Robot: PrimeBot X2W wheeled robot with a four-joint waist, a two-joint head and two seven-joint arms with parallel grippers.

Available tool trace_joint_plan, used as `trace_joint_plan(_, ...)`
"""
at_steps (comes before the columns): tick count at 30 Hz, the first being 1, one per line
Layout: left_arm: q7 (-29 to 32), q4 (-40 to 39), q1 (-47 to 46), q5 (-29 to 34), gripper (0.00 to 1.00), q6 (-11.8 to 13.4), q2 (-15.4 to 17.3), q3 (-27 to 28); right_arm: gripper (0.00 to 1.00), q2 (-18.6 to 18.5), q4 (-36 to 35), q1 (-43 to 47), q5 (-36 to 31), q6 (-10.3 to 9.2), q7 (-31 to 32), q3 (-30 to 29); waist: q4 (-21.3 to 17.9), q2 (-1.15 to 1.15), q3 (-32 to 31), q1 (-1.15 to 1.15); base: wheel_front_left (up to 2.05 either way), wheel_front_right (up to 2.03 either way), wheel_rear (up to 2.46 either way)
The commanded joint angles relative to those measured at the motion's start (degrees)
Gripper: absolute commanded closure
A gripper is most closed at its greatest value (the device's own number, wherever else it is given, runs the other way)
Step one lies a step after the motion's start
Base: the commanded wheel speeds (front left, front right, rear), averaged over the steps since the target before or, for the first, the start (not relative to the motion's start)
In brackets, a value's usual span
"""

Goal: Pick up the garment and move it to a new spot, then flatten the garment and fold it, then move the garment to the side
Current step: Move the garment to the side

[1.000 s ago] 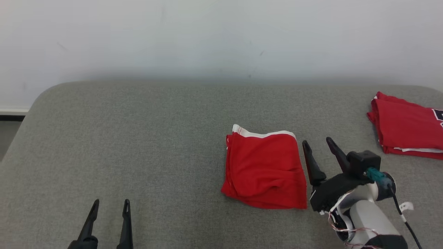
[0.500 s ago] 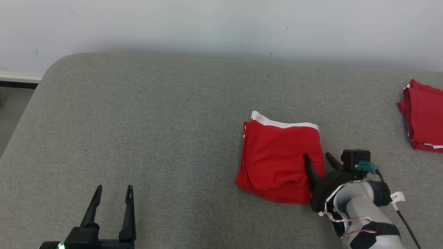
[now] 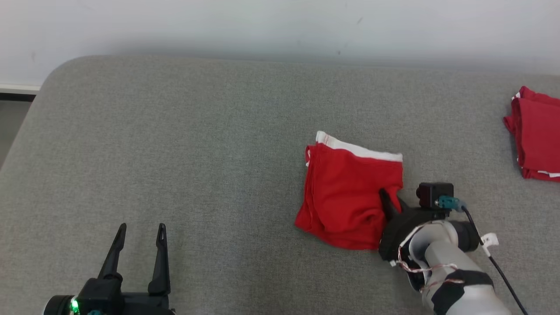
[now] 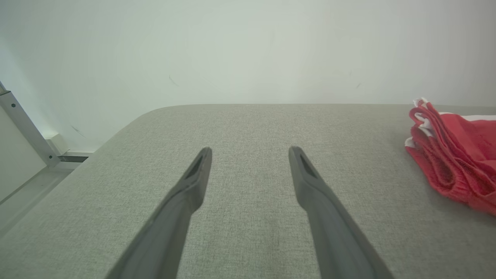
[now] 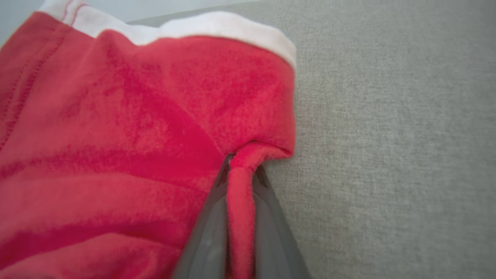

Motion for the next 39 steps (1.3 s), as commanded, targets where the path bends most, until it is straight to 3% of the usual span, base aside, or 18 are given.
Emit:
trace_joint_plan(1, -0.2, -0.1, -0.7, -0.4, 0.00, -0.1, -0.1, 0.1, 1.00, -0.9, 0.4, -1.1, 0.2, -0.22, -0.2, 0.6, -0.5, 0.00, 0.8, 0.00, 0.00, 0.00, 0.00)
trace_joint_plan(8, -0.2, -0.4, -2.1, -0.6, 0.00, -0.2, 0.1, 0.3, 1.00, -5.3, -1.4, -7.6, -1.7, -0.21, 0.9, 6.7, -1.9, 0.00, 3.6, 0.00, 0.00, 0.00, 0.00)
trace_joint_plan(18, -0.2, -1.4, -5.6, -1.3, 0.00, -0.3, 2.0, -0.4, 1.00, -16.1, -8.1, -17.3, 0.2, -0.21, 6.3, 16.0, -6.1, 0.00, 11.9, 0.00, 0.00, 0.00, 0.00)
trace_joint_plan(26, -0.2, -2.7, -9.4, -1.4, 0.00, -0.3, 5.0, -2.4, 1.00, -25.0, -15.3, -22.3, 3.5, -0.21, 9.5, 17.6, -11.4, 0.00, 18.9, 0.00, 0.00, 0.00, 0.00)
trace_joint_plan(39, -0.2, -7.9, -11.8, -1.7, 0.00, -0.3, 10.7, -4.6, 1.00, -36.4, -23.9, -27.0, 6.1, -0.21, 14.8, 17.5, -18.2, 0.00, 26.9, 0.00, 0.00, 0.00, 0.00)
